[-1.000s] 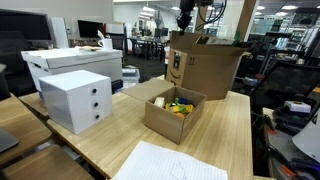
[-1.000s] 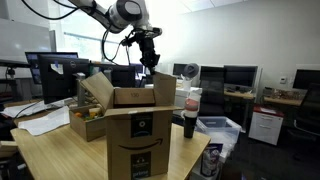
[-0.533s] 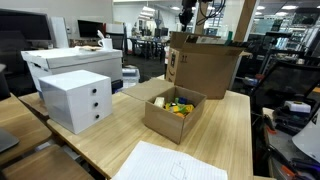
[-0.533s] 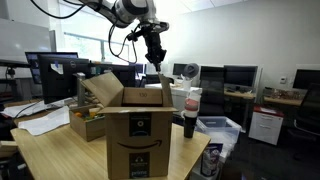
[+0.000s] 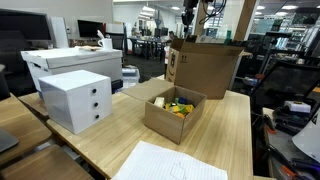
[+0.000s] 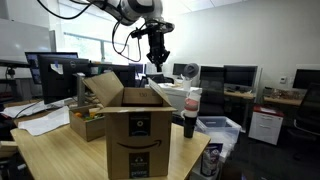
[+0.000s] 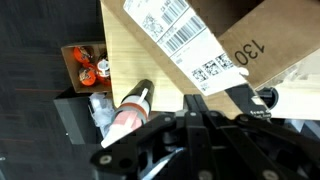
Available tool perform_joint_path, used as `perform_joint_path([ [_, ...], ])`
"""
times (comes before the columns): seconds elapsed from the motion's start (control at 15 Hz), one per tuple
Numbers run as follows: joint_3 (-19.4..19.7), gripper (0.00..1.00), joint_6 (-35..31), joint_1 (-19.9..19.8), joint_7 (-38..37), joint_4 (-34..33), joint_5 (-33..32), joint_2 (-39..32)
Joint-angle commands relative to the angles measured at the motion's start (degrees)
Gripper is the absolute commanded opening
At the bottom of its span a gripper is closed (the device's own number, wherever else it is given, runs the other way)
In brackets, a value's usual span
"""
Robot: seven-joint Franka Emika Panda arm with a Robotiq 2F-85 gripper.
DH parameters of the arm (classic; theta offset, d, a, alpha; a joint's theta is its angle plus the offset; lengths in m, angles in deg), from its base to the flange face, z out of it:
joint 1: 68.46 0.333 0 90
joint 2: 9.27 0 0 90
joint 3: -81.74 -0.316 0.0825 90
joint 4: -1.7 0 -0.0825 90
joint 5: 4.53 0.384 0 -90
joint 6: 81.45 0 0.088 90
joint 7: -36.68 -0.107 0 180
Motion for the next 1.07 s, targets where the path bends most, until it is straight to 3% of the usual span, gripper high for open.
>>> perform_joint_path([
  [0.0,-1.48,0.31,6.54,-0.23,8.61,-0.27,0.28,1.39],
  [0.33,-3.20,0.60,11.62,0.26,19.61,0.99,-0.77,3.68],
  [0.73,-2.74,0.96,11.96,0.38,28.91,1.79,-6.25,3.07],
  [1.0,-2.31,1.00,12.19,0.16,33.72,2.54,-8.64,2.46],
])
